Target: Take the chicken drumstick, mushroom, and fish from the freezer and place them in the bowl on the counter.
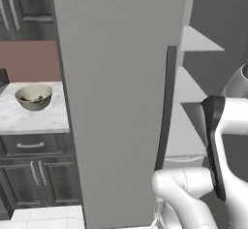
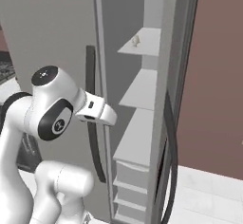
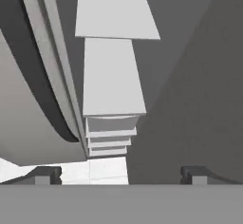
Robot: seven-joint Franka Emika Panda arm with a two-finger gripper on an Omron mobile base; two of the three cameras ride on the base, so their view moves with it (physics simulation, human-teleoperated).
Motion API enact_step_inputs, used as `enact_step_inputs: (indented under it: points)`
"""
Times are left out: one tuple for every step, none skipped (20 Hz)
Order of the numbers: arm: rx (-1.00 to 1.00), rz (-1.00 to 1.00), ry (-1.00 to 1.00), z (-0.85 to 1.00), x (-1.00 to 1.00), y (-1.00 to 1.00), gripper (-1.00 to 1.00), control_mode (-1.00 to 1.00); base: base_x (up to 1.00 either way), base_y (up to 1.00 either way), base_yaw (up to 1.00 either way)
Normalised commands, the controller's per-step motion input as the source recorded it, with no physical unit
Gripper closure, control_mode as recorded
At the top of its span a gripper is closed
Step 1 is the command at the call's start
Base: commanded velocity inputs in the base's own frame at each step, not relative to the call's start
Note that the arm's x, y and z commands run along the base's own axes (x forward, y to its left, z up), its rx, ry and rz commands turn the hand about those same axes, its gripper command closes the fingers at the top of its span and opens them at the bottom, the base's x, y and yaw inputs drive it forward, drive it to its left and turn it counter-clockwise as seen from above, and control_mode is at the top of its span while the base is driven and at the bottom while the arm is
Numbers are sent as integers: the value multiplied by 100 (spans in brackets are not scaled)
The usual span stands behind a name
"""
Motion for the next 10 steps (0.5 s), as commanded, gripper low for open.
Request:
enact_step_inputs:
  points:
    - [0,0,0,0,0,0,-100,100,85,-19,0]
    - [0,0,0,0,0,0,-100,100,58,-49,-2]
    - [0,0,0,0,0,0,-100,100,44,-68,0]
    - [0,0,0,0,0,0,-100,100,34,-76,0]
    - [0,0,0,0,0,0,-100,100,34,-66,0]
    - [0,0,0,0,0,0,-100,100,44,-41,0]
    - [0,0,0,0,0,0,-100,100,52,-17,0]
    - [0,0,0,0,0,0,-100,100,67,0,0]
    - [0,0,0,0,0,0,-100,100,73,0,0]
    - [0,0,0,0,0,0,-100,100,81,0,0]
